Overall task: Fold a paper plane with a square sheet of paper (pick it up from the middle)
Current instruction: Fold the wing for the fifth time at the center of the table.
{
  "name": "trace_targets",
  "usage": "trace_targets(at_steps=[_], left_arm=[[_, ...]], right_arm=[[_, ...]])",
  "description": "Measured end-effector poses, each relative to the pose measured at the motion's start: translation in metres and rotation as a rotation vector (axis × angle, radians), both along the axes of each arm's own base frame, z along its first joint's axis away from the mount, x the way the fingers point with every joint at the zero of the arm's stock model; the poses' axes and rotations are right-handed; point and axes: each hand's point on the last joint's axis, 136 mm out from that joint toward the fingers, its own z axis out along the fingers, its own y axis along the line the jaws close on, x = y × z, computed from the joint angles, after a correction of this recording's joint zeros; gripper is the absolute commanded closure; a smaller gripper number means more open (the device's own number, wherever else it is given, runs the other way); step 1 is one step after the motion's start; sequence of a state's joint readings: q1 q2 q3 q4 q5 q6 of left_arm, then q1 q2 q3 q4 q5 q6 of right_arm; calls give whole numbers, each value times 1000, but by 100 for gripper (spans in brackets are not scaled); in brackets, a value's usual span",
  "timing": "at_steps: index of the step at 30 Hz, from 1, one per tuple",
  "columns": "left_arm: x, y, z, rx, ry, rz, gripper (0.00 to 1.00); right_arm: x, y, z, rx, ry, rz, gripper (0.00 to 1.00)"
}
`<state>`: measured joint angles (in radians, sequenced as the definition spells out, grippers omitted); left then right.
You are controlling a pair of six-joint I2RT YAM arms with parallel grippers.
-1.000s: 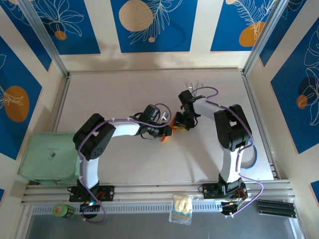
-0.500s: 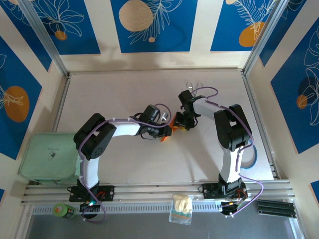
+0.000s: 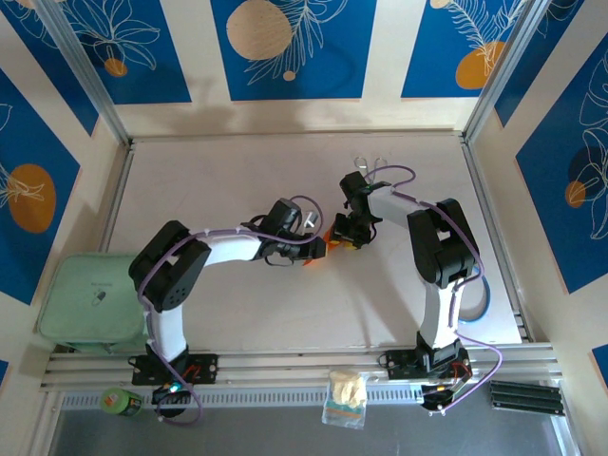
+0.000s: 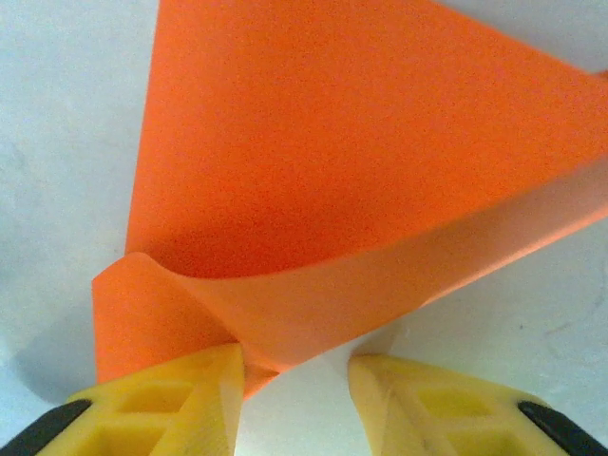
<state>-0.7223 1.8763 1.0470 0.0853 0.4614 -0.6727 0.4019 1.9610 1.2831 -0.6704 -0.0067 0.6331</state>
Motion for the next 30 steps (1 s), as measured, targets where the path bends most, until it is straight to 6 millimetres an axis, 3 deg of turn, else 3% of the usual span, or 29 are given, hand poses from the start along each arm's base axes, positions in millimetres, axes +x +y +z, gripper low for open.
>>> trace_targets(at_steps=[18,30], left_arm=[[6,15,-15,103,-154,-55,58],[8,16,4,116,-287,-138,51]], right_arm=[[0,0,-1,-3,7,-3,60],[0,0,0,-3,9,-4,60]])
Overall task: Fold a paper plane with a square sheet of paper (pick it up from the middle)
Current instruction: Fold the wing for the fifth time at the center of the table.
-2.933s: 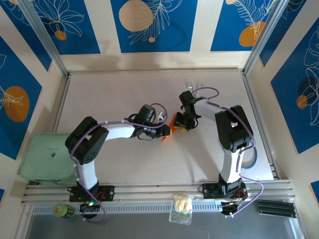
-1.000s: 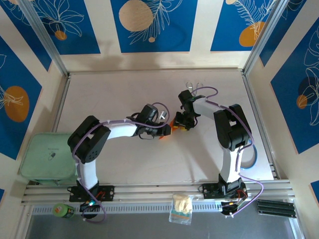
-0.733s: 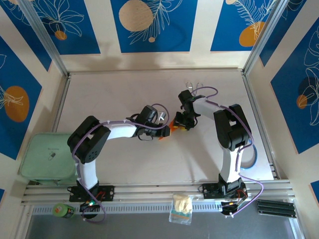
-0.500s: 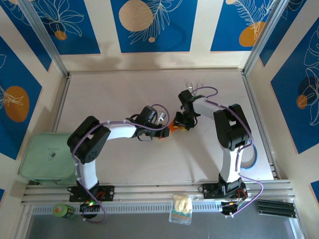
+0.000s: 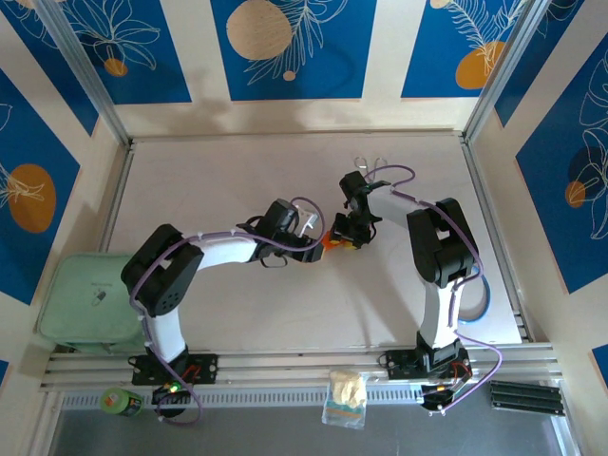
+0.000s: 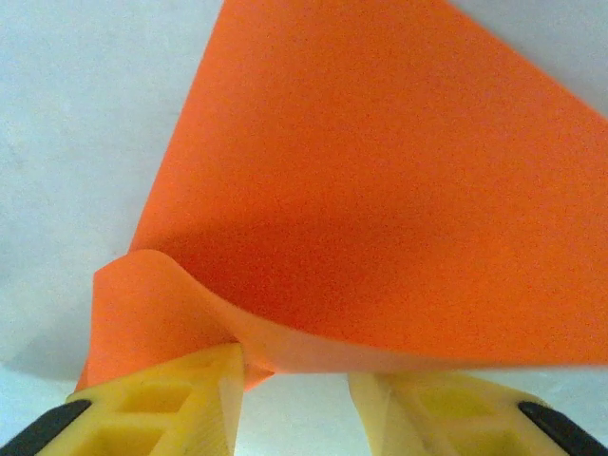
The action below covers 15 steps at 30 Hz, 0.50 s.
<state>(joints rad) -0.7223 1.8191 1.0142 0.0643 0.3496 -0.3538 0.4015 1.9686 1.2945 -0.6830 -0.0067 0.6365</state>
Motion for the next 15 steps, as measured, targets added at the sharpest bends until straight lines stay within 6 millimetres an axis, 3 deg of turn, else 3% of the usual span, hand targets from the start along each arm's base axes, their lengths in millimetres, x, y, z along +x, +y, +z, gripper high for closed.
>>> trace_targets(at_steps=[8,15], left_arm=[[-2,6,-4,42,-30,-26,50],[-6,10,-25,115,-26,-91,53]], right_arm=[[0,0,0,-3,6,0,60],[0,0,0,-3,7,0,60]])
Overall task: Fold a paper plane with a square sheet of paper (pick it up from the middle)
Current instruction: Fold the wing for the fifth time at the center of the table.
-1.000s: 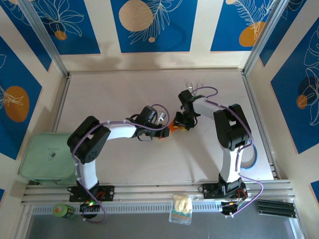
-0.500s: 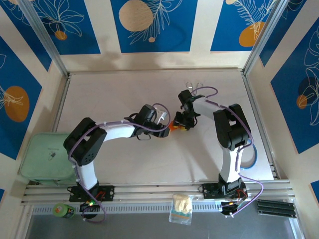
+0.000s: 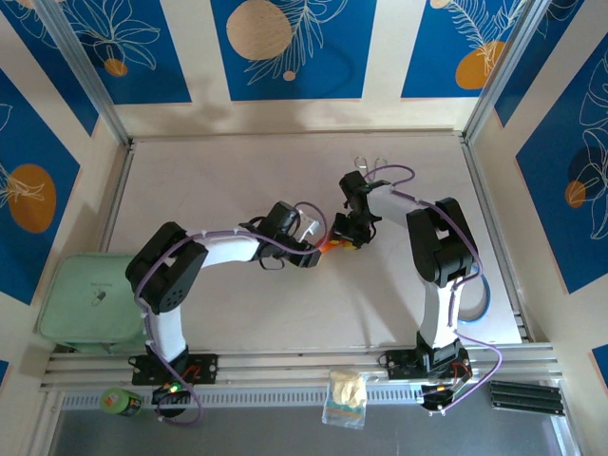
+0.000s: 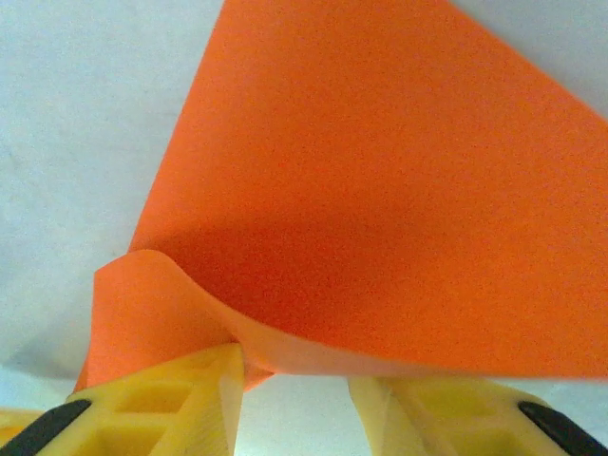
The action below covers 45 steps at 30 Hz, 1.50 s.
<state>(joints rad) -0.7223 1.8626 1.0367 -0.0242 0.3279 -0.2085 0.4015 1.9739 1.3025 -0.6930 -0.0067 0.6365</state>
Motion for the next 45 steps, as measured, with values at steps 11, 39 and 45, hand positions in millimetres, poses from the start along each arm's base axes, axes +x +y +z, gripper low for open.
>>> trace_targets(at_steps=[11,39,45], left_arm=[[6,-2,-9,54,-30,-58,62],[5,-8,14,30,-197,-229,50],[4,-11,15,48,-276,-327,51]], right_arm=[[0,0,0,1,0,-1,60],[1,-1,1,48,24,-19,60],[1,-1,1,51,26,-20,60]])
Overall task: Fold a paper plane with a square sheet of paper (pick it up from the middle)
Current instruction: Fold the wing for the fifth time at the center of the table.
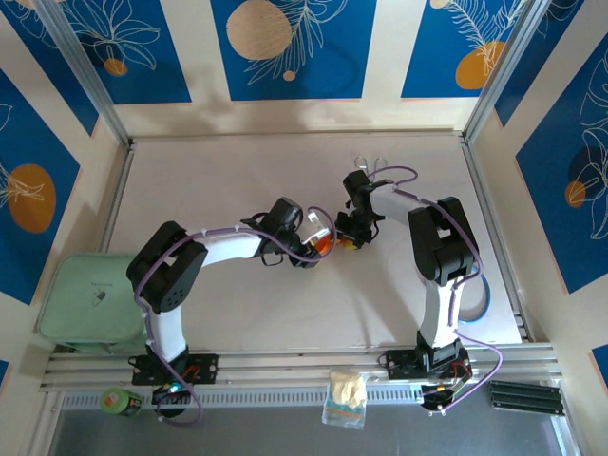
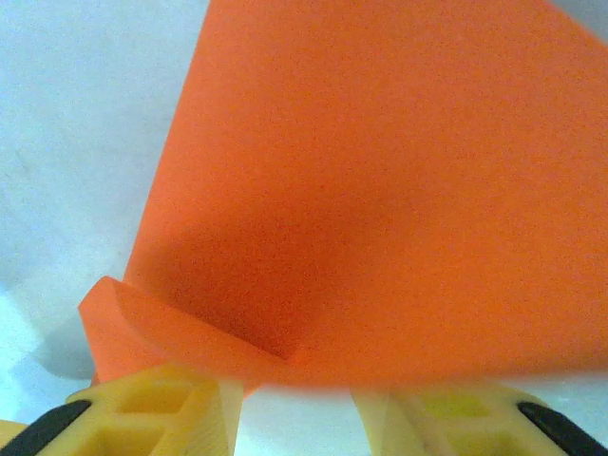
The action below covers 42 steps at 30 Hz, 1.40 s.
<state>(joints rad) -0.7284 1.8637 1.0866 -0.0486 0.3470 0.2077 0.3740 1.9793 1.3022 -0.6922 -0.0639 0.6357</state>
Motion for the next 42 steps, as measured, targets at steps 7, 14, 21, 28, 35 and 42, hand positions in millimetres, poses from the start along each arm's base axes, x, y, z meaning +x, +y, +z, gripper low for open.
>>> trace_targets(at_steps=[7,14,21,28,35,42], left_arm=[[0,-6,-12,33,-47,-72,51],[0,-5,-24,69,-63,-90,55],[6,-4,-23,86,-104,-90,67],[8,-5,-25,93,-116,-100,80],[8,-6,-24,90,-114,-100,90],[8,-13,-12,61,-28,-50,96]], right_arm=[[0,0,0,4,2,-1,60],[0,0,0,4,2,-1,60],[0,0,0,5,3,-2,60],[0,0,1,10,3,1,60],[2,0,4,25,-20,15,56],[4,-2,11,95,-112,55,52]])
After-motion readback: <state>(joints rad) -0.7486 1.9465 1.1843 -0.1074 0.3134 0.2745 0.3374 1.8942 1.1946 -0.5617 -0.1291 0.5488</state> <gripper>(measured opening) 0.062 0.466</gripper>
